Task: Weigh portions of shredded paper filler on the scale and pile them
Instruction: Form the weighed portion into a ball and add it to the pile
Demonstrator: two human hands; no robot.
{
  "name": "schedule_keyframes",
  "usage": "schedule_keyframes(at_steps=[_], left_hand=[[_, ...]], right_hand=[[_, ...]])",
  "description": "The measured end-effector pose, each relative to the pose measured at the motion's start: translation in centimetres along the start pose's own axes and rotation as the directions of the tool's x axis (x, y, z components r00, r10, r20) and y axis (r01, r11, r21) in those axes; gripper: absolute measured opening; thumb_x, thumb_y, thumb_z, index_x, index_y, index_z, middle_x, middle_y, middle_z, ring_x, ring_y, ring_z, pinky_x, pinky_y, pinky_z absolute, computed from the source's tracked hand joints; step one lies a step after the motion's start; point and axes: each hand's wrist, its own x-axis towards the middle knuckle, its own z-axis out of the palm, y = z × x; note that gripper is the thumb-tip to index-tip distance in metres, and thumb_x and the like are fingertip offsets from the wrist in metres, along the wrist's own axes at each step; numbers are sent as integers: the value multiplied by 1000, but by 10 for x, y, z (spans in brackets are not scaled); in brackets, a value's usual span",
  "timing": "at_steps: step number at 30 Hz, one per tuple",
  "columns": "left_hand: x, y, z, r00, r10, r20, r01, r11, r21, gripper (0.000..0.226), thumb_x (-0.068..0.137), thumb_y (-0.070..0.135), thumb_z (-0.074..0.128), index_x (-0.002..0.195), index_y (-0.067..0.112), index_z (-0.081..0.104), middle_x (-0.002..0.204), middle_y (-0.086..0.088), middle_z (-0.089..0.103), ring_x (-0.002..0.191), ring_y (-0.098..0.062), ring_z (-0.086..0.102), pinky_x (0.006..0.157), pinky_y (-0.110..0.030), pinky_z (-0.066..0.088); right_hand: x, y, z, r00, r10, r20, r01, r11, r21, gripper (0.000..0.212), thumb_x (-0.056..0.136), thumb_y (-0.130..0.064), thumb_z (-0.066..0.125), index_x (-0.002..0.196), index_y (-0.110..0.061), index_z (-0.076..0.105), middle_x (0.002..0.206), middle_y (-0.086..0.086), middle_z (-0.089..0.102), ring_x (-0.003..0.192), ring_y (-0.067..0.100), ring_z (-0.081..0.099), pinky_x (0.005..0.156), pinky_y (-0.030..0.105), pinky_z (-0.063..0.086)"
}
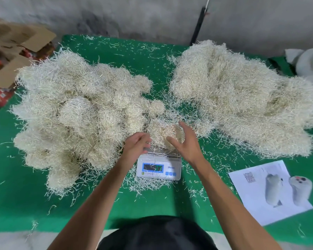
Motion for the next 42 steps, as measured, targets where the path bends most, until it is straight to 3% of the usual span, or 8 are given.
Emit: schedule_keyframes(at_steps=[21,27,29,31,33,36,38,42], left_hand=[[-12,8,-2,998,10,-54,-15,996,-87,27,98,34,62,120,19,65,112,-6,72,92,-22,73,79,-39,63],[7,13,9,988,-117,-105,99,982,-160,66,89,49,71,146,34,40,145,-2,44,111,-24,63,69,-35,63],[20,19,16,983,-152,-102,141,984,-110,74,89,55,68,150,39,30,149,-1,38,113,-29,62,66,-33,63],[34,24,27,986,-151,-67,150,988,-25,70,92,60,59,151,37,30,139,2,43,110,-23,62,65,-32,62],[47,29,39,987,-151,-52,156,982,109,64,97,63,46,147,25,40,123,7,52,101,-14,60,82,-38,60],[57,35,55,991,-125,-37,130,974,184,67,97,70,34,146,25,45,136,2,56,118,-15,55,105,-38,37],[62,41,60,996,-83,-26,86,989,117,74,93,74,40,154,33,32,161,-1,32,139,-21,40,108,-40,33],[75,62,51,985,-151,-82,132,970,-202,110,71,67,77,157,39,13,161,-9,31,141,-30,38,103,-44,43]], right_hand=[[-2,-1,8,995,79,-59,-76,995,58,93,87,-65,67,160,-23,27,165,0,34,149,20,36,121,48,33],[6,9,15,979,140,-147,-123,985,119,80,100,-67,43,158,-13,32,160,8,41,144,25,43,117,51,39],[14,8,22,965,201,-171,-167,967,190,70,107,-57,34,156,-8,34,149,13,53,130,26,58,106,50,52],[24,5,31,960,237,-151,-187,939,287,58,112,-46,32,151,-4,37,112,14,69,90,19,70,73,37,62],[34,2,41,963,247,-105,-199,920,338,47,113,-36,32,139,0,45,83,5,63,64,12,60,54,28,55],[46,-8,52,979,200,-31,-180,930,322,31,112,-34,39,115,-9,58,82,0,57,67,9,54,64,29,53],[50,-20,55,993,108,-47,-85,931,355,16,109,-32,47,96,-27,56,85,0,58,71,9,52,66,26,50],[56,-45,45,997,-46,-64,74,831,552,13,102,-37,52,107,-37,63,78,-7,62,59,2,49,51,18,41]])
